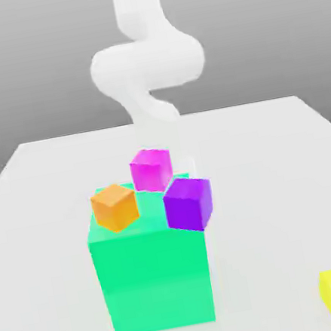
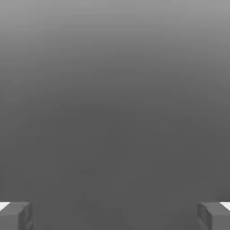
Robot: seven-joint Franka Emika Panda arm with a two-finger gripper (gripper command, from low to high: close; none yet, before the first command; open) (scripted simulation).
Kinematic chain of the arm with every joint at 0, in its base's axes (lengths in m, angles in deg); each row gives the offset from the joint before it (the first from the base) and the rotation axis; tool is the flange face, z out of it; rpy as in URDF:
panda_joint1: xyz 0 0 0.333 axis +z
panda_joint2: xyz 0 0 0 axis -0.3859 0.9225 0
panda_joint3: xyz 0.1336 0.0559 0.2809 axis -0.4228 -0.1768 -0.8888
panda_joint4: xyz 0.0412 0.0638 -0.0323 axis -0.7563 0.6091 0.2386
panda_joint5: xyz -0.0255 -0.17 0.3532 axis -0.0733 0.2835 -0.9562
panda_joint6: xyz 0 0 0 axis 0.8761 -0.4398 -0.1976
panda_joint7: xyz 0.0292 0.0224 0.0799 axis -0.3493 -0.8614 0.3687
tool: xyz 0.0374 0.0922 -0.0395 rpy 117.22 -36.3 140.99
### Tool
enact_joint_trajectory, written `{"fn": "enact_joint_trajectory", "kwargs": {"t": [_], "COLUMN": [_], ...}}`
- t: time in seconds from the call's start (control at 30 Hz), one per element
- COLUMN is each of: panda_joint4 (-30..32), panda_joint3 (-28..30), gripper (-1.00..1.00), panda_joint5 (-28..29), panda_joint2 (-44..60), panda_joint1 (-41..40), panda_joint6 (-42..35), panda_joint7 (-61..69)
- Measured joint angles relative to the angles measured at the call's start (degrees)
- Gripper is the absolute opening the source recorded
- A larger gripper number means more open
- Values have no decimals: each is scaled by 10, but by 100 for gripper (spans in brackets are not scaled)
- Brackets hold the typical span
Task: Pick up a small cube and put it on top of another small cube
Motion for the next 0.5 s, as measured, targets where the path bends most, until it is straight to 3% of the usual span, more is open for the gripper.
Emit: {"fn": "enact_joint_trajectory", "kwargs": {"t": [0.5], "panda_joint4": [24], "panda_joint3": [-10], "gripper": [0], "panda_joint5": [-3], "panda_joint2": [315], "panda_joint1": [134], "panda_joint6": [110], "panda_joint7": [319]}}
